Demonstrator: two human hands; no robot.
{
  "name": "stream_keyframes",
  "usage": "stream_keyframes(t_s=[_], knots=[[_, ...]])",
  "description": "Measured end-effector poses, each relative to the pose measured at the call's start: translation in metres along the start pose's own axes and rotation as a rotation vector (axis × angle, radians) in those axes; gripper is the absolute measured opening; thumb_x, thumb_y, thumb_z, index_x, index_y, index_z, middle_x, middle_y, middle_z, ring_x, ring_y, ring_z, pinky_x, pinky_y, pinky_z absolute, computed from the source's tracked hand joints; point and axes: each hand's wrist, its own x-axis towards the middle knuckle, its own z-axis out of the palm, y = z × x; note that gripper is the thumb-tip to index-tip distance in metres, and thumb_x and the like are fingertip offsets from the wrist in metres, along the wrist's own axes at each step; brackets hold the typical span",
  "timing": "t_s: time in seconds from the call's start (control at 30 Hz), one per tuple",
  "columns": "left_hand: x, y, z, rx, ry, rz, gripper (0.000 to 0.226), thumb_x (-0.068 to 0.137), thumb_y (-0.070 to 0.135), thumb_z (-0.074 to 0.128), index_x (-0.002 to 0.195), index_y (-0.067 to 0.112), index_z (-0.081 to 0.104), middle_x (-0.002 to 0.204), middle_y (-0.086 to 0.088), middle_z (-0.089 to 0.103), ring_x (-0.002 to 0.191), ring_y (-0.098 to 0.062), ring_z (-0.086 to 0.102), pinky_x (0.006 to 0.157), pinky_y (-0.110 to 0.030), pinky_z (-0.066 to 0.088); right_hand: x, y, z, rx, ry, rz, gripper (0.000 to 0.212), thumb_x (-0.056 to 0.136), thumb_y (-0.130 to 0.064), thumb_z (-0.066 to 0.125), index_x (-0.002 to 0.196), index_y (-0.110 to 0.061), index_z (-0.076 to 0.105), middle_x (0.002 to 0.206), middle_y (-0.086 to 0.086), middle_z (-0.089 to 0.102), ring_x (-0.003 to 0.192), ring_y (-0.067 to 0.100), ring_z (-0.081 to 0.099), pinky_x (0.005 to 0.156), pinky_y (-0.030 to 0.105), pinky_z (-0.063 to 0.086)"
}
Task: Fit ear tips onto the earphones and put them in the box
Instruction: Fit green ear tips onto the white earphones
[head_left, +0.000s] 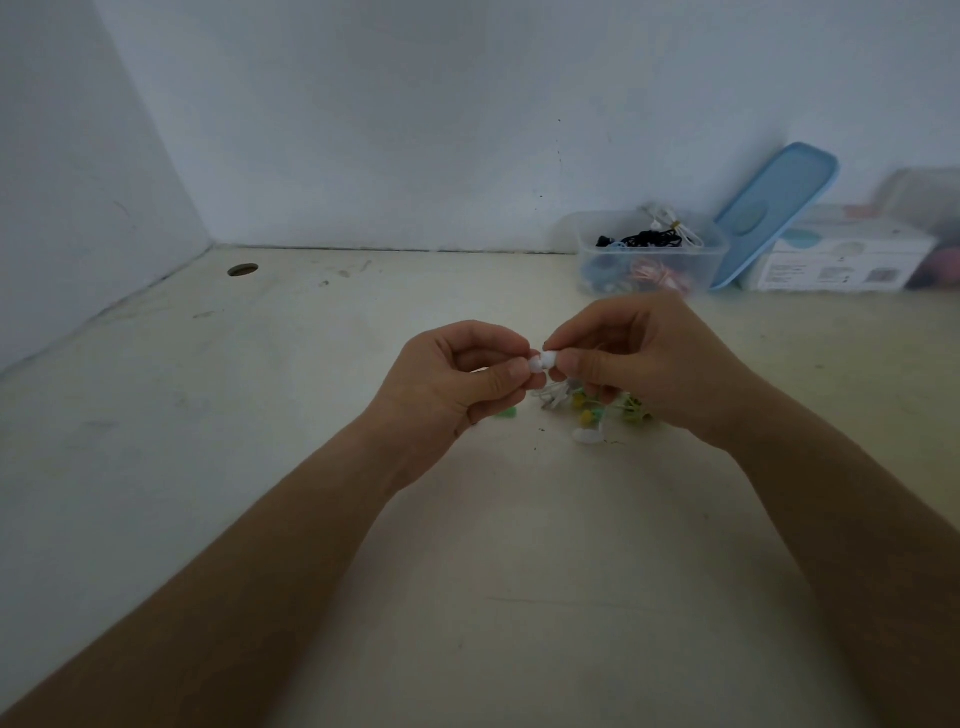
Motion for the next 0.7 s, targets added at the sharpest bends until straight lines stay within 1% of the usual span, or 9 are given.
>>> stream_keyframes(t_s=[0.17,0.33,0.47,0.6,0.7], knots=[[-0.0002,0.0004,0.0007,-0.005,-0.005,0.0,0.021,0.067,0.005,0.071,0.088,0.004,0.068,0.082,-0.012,0.075,0.075,-0.018,0.074,0.066,-0.022,0.059,0.0002,-0.0001,0.0006,-0.002,-0.001,0.005,0.009,0.085,-0.011,0.073,0.093,-0.013,0.075,0.076,0.006,0.075,0.063,0.017,0.064,0.061,0.027,0.055],[-0.0002,-0.0008,0.0007,0.018,0.012,0.002,0.019,0.066,0.008,0.073,0.084,0.007,0.07,0.083,-0.013,0.075,0.076,-0.019,0.074,0.068,-0.023,0.059,-0.0001,-0.0001,0.0014,-0.001,-0.005,0.003,0.008,0.084,-0.01,0.074,0.091,-0.014,0.075,0.075,0.005,0.074,0.061,0.014,0.063,0.06,0.027,0.055],[-0.0001,-0.0013,0.001,0.034,0.026,0.008,0.021,0.065,0.008,0.074,0.086,0.005,0.069,0.083,-0.014,0.075,0.076,-0.02,0.074,0.07,-0.025,0.06,0.001,0.0011,0.002,-0.006,0.004,-0.005,0.009,0.084,-0.009,0.075,0.087,-0.018,0.075,0.073,0.005,0.074,0.062,0.016,0.064,0.059,0.025,0.054],[0.0005,-0.0027,0.0004,0.049,0.032,0.012,0.019,0.066,0.009,0.075,0.084,0.007,0.07,0.083,-0.014,0.075,0.078,-0.022,0.074,0.068,-0.025,0.059,0.0014,0.0013,0.0036,-0.012,0.018,-0.007,0.007,0.083,-0.01,0.077,0.089,-0.011,0.075,0.074,0.01,0.074,0.063,0.02,0.063,0.059,0.025,0.053],[0.0001,-0.0023,0.001,0.037,0.031,0.009,0.019,0.066,0.008,0.074,0.085,0.007,0.069,0.083,-0.014,0.075,0.078,-0.021,0.074,0.067,-0.024,0.058,0.0005,0.0008,0.0034,0.002,0.008,-0.002,0.008,0.084,-0.01,0.075,0.092,-0.009,0.075,0.074,0.008,0.074,0.059,0.017,0.062,0.057,0.024,0.053]])
